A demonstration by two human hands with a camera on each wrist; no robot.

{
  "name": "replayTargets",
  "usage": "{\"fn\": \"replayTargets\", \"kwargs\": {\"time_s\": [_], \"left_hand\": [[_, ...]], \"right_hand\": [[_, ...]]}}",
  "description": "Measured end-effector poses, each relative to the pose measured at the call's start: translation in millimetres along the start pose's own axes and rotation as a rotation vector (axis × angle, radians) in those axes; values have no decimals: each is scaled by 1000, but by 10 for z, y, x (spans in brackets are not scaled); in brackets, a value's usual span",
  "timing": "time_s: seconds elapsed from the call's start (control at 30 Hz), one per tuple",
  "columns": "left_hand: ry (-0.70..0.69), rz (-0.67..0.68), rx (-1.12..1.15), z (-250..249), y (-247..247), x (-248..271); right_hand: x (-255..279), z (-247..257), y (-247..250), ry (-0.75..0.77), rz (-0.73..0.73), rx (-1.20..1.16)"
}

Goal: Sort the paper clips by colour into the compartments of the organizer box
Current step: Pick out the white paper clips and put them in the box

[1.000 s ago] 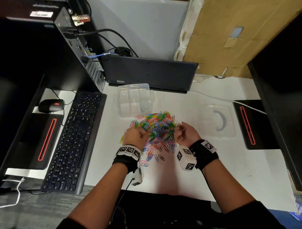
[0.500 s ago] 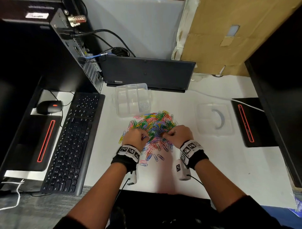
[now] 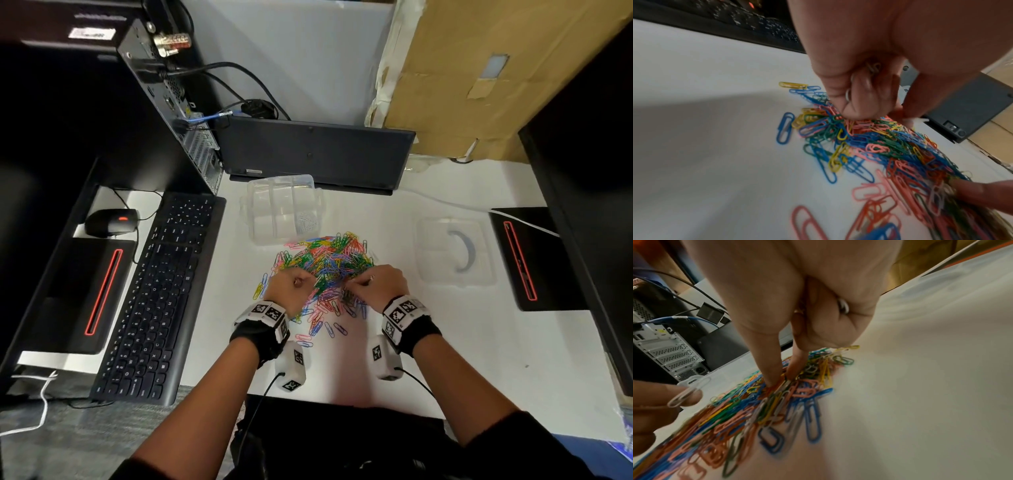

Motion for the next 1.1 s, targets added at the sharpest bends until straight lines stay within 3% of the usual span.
{"fn": "replayTargets", "kwargs": {"time_s": [0.13,0.27,0.43,0.57,0.63,0.7,0.87,0.97,1.1], "left_hand": [[33,2,17,20,-91,-15],[-41,-80,82,-29,-122,27],[-76,-37,135,27,-130,-35],[13,70,338,38,-167,-27],[137,91,530,-38,-198,-18],[193,92,590,-54,-246,-41],[-21,152,143,-44,-333,-33],[-135,150,-116,-133,-387,-32],[-183,108,-283,-172,-504,-76]], "right_hand": [[15,56,-37,23,34,-15],[47,197,-168,59,60,78],[30,210,-218,108,114,48],[7,51,-101,76,157,-252],[24,-29,-47,-55,189,-509],[63,-85,-41,-209,315,-824],[70,-129,-31,-404,537,-1338],[64,-122,15,-491,554,-1609],[79,-197,62,-465,462,-1500]]}}
Point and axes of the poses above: each hand's wrist, its own x-axis away from the middle knuckle, its own y-axis out of the back of the hand, z = x × y, the point moved 2 cm from there along -x, towards the middle knuckle, and after that the axes turned 9 degrees about x, right-handed, at the moved point
